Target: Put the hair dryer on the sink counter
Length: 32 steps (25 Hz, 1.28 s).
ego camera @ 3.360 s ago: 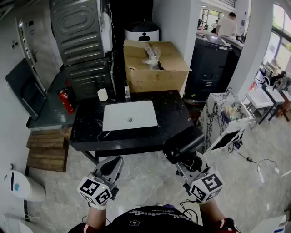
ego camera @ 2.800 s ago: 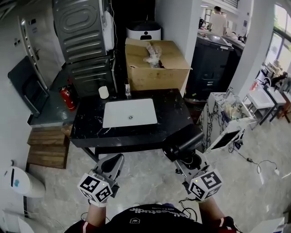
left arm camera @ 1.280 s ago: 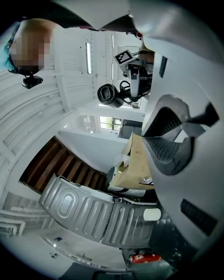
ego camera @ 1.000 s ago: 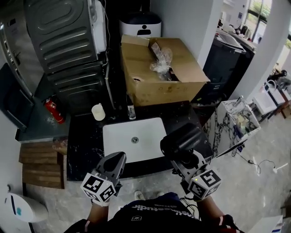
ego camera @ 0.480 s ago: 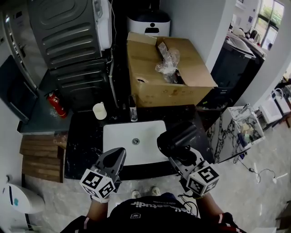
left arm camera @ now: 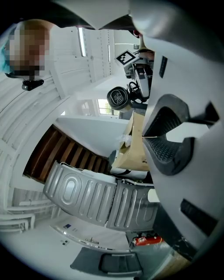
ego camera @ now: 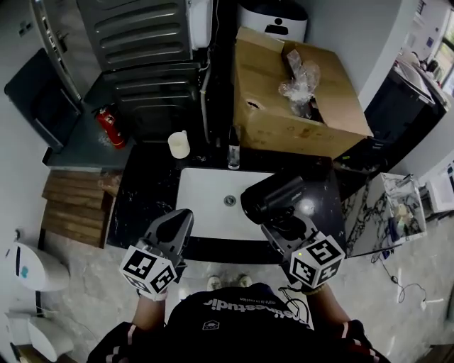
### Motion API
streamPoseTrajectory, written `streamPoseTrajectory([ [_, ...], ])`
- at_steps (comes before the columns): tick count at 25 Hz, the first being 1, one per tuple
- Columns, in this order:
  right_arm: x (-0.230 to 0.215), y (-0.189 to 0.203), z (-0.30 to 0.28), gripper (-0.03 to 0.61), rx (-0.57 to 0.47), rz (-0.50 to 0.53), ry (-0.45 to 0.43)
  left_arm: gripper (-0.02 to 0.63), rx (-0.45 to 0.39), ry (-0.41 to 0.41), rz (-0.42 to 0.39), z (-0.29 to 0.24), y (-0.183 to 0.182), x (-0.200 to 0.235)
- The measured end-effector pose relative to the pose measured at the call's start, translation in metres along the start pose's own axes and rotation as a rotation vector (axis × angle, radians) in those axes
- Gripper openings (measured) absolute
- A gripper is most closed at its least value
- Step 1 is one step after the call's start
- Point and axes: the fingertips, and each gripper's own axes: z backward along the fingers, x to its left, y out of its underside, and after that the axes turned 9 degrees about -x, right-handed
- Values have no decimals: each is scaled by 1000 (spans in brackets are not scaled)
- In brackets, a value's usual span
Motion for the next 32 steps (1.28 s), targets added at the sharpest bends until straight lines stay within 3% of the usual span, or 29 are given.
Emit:
streamPoseTrajectory([
  [7, 63, 54, -93, 212, 205, 1, -216, 20, 11, -212, 2, 69, 9, 47],
  [14, 147, 152, -181, 212, 514, 39, -392, 20, 8, -410, 34, 153, 12, 83],
  [18, 172, 216, -214, 212, 686, 91, -404, 20, -1, -486, 65, 199, 18, 94],
  [22, 186, 251, -235, 213, 790, 115, -384, 20, -11, -564, 90, 234, 23, 99],
  [32, 211, 295, -248, 221, 875, 240, -371, 20, -26, -622, 119, 271, 31, 114],
])
